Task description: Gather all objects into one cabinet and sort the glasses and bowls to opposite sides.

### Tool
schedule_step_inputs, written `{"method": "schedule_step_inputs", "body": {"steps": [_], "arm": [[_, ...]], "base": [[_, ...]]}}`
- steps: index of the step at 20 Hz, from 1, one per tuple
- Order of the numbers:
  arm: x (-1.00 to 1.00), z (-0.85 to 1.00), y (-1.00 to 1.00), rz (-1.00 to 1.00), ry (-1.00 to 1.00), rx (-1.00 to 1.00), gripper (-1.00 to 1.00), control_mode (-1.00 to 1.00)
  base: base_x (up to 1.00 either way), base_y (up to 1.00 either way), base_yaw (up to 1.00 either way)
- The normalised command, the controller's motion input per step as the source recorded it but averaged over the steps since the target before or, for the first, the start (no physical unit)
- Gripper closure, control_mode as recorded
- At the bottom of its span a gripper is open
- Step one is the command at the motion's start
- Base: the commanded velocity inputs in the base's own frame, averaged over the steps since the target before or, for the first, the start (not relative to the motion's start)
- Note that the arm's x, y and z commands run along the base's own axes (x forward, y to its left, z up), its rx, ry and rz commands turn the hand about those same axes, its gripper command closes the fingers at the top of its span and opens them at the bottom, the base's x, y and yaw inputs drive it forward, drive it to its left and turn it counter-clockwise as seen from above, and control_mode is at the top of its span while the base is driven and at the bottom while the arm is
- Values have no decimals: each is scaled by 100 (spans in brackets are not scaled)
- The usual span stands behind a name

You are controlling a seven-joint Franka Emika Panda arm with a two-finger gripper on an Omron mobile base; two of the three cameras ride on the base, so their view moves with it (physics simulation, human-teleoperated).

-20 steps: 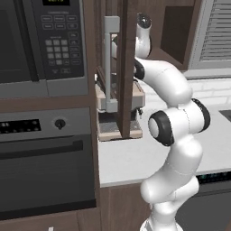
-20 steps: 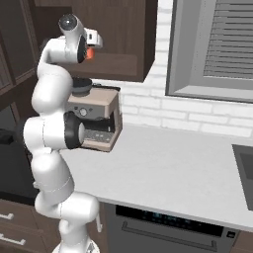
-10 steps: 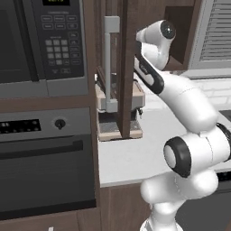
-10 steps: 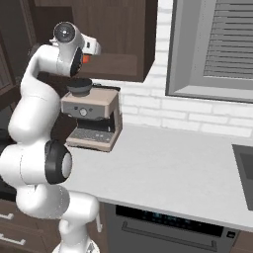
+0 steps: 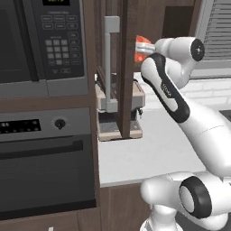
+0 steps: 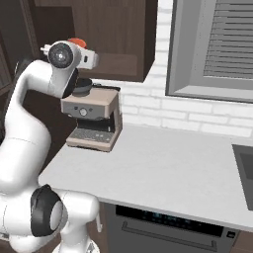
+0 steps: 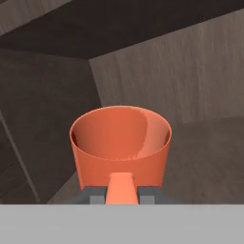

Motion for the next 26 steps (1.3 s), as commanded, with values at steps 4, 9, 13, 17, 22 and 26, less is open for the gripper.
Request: {"method": "schedule_step_inputs", "body": {"steps": [4,9,13,17,22,26], "arm": [[-100,26,-3,4,0,0,100,-100],[-100,11,0,0,9,-6,100,-100],[-100,0,-6,0,17,-8,100,-100],[-100,0,-15,-3,16,-8,100,-100],[-100,0,-28,-18,9,-1,100,-100],[-99,-4,-35,-27,6,0,100,-100]], "base": [[0,0,0],[0,0,0],[0,0,0],[0,0,0],[0,0,0],[0,0,0]]}}
